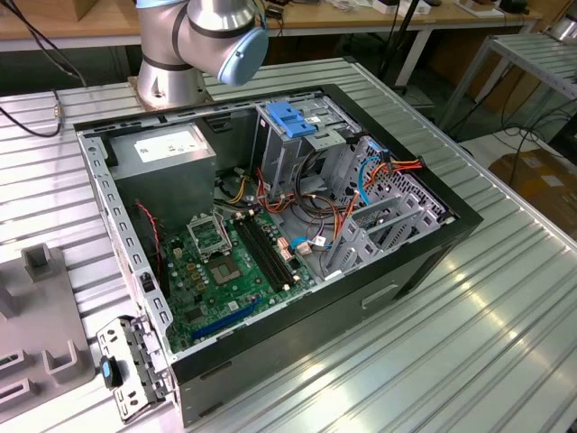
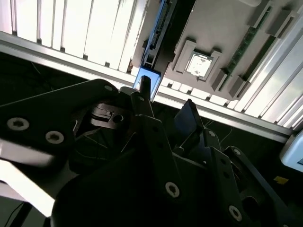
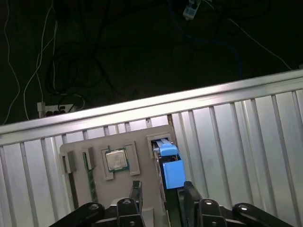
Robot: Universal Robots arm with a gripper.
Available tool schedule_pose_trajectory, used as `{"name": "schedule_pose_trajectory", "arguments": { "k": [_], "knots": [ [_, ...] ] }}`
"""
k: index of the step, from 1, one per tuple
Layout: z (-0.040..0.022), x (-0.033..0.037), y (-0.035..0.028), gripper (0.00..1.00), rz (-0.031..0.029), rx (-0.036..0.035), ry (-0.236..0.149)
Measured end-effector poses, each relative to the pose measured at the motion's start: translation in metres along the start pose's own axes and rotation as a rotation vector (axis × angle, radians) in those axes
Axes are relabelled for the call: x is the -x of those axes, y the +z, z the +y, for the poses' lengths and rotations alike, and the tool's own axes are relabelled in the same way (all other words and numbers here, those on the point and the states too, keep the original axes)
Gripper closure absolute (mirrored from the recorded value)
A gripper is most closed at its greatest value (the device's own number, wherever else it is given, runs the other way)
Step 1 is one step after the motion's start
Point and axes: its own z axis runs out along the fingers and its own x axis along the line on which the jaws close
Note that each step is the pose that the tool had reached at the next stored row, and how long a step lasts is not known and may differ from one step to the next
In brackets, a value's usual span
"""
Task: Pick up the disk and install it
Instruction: 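Pick up the disk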
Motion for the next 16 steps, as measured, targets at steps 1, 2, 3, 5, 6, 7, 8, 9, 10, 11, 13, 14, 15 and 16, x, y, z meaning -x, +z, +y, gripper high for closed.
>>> {"name": "schedule_pose_trajectory", "arguments": {
  "k": [1, 2, 3, 5, 6, 7, 8, 9, 10, 11, 13, 14, 15, 16],
  "knots": [
    [0.0, 0.0, 0.0013, 0.52, -0.0006, -0.0005, -0.001],
    [0.0, 0.0, 0.0024, 0.52, -0.0012, -0.0013, -0.002],
    [0.0003, -0.0001, 0.005, 0.52, -0.0029, -0.0054, -0.005],
    [0.0011, -0.0001, 0.0083, 0.52, -0.0044, -0.0142, -0.009],
    [0.0013, -0.0002, 0.0094, 0.52, -0.0047, -0.0148, -0.014],
    [0.0015, -0.0003, 0.011, 0.52, -0.0051, -0.0147, -0.029],
    [0.0015, -0.0002, 0.0122, 0.52, -0.005, -0.0147, -0.05],
    [0.0015, 0.0, 0.0129, 0.52, -0.0049, -0.0147, -0.059],
    [0.0018, 0.0008, 0.0145, 0.52, -0.0048, -0.0158, -0.068],
    [0.002, 0.0018, 0.0161, 0.52, -0.0049, -0.0168, -0.073],
    [0.0027, 0.003, 0.0182, 0.51, -0.0058, -0.0176, -0.077],
    [0.0032, 0.0033, 0.0189, 0.45, -0.0072, -0.0173, -0.079],
    [0.004, 0.0036, 0.0198, 0.45, -0.0089, -0.0171, -0.083],
    [0.0047, 0.0036, 0.0207, 0.45, -0.0105, -0.017, -0.087]
  ]
}}
